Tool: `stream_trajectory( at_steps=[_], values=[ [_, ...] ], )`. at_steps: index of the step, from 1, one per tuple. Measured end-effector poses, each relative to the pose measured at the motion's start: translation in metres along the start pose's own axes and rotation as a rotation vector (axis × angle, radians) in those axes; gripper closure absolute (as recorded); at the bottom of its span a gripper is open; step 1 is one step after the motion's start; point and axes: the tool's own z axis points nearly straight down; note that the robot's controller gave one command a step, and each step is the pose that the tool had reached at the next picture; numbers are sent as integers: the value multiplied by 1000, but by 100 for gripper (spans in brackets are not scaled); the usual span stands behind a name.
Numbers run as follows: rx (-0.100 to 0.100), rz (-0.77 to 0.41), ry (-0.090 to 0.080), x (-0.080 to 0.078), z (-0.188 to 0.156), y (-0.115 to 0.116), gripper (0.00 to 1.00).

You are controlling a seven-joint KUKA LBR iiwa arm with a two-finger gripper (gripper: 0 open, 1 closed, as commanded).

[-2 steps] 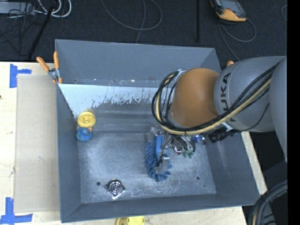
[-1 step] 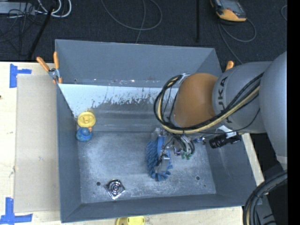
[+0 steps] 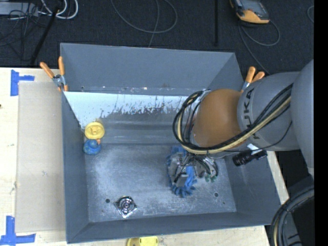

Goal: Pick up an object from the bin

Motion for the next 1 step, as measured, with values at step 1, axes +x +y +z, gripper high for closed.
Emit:
stream_trajectory(
  at_steps=[1],
  values=[
    [0,0,0,0,0,0,0]
  ],
)
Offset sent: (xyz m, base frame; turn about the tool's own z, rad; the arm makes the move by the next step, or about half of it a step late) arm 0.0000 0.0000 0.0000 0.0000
